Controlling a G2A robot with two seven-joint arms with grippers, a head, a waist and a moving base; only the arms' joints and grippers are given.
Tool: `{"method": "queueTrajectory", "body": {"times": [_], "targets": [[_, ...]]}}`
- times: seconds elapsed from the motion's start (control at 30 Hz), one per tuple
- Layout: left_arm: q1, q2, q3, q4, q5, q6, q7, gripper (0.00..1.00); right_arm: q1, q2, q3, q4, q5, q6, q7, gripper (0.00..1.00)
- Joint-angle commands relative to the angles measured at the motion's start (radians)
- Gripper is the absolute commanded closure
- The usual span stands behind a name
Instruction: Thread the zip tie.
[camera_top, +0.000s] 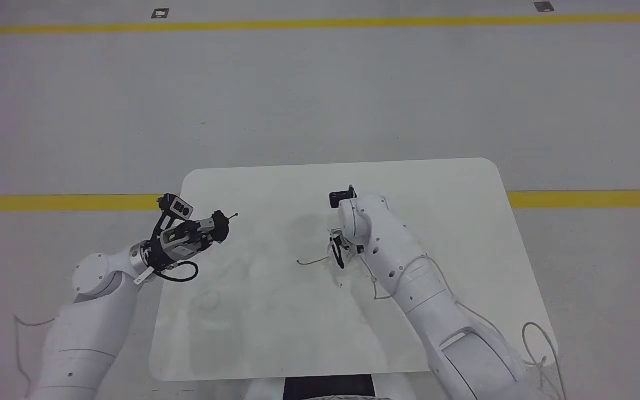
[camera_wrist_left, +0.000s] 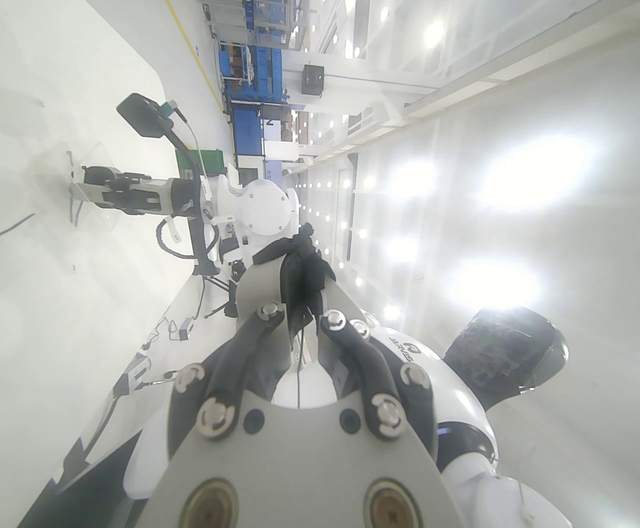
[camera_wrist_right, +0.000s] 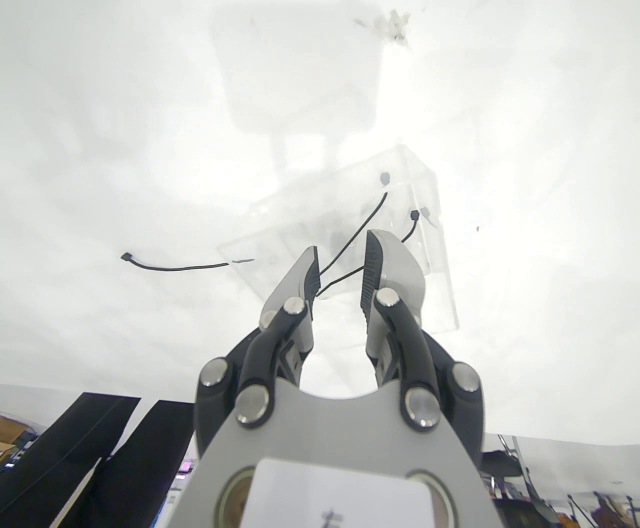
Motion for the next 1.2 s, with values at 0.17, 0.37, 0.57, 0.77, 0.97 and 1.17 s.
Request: {"method": "queueTrajectory", "body": {"times": [0.17, 0.37, 0.57, 0.77, 0.97, 1.17], "targets": [[0.0, 0.0, 0.0, 0.0, 0.0, 0.0, 0.0, 1.0, 0.018, -0.009, -0.008, 0.048, 0.007, 0.0, -0.015, 0.81], [0.0, 0.0, 0.0, 0.0, 0.0, 0.0, 0.0, 1.0, 0.031, -0.016, -0.007, 0.085, 0.01, 0.0, -0.026, 0.81], [0.0, 0.0, 0.0, 0.0, 0.0, 0.0, 0.0, 1.0, 0.039, -0.022, -0.005, 0.108, 0.012, 0.0, -0.036, 0.98], [0.0, 0.0, 0.0, 0.0, 0.0, 0.0, 0.0, 1.0, 0.042, -0.025, -0.003, 0.121, 0.008, 0.0, -0.037, 1.0], [0.0, 0.0, 0.0, 0.0, 0.0, 0.0, 0.0, 1.0, 0.042, -0.025, 0.003, 0.114, -0.002, 0.0, -0.029, 1.0], [0.0, 0.0, 0.0, 0.0, 0.0, 0.0, 0.0, 1.0, 0.013, -0.012, 0.028, 0.033, -0.016, -0.018, 0.006, 1.0]]}}
